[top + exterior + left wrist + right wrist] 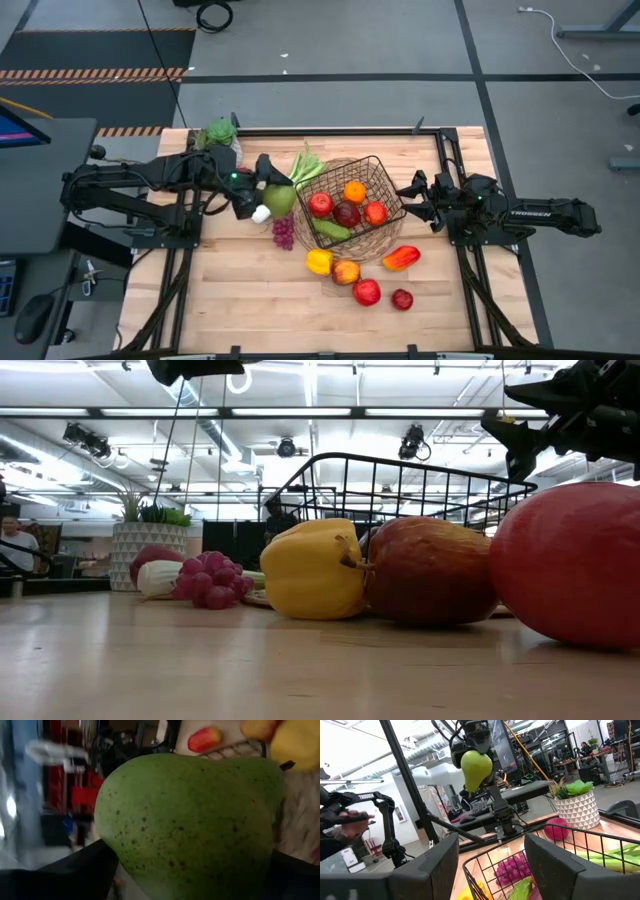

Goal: Build produce basket
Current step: Put the green pear into the black wire basket

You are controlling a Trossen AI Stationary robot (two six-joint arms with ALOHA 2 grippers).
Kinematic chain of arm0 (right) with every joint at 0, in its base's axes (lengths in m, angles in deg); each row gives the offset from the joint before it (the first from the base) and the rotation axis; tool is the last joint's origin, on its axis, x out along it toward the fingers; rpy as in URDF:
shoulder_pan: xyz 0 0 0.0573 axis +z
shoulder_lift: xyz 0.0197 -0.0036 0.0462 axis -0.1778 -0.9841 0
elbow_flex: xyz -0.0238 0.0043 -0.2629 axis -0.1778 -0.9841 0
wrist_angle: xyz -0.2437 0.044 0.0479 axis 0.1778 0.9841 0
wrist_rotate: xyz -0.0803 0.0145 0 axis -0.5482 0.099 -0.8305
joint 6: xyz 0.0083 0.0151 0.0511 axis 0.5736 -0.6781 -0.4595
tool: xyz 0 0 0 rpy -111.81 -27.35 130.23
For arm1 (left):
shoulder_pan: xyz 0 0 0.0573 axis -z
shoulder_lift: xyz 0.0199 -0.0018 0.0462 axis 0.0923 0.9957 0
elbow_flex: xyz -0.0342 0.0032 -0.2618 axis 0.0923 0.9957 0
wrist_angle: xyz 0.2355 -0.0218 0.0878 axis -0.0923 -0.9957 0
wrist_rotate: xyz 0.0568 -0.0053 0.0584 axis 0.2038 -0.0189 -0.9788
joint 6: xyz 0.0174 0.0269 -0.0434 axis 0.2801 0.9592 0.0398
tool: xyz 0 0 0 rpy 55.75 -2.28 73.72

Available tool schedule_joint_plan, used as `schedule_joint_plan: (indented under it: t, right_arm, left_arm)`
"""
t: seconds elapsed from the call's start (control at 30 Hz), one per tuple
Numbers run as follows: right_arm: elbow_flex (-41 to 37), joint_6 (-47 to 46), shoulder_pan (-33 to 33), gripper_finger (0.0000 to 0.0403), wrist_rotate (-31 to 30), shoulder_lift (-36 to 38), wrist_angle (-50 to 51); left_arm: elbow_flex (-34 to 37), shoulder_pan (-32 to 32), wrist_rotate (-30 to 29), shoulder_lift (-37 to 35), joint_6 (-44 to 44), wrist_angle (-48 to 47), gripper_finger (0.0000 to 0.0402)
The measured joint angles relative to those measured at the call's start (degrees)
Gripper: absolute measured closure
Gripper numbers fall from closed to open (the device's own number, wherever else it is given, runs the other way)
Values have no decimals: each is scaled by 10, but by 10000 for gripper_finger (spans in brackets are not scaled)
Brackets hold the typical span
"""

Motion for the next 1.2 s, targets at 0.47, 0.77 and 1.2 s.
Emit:
schedule_joint_plan:
  t: [0.47,0.77,1.2]
  right_arm:
    - [0,0,0,172,0,0,0]
    - [0,0,0,172,0,0,0]
    - [0,0,0,172,0,0,0]
  left_arm:
    - [0,5,33,0,-843,9,56]
    - [0,6,33,0,-1518,13,56]
    - [0,7,31,0,-1728,13,56]
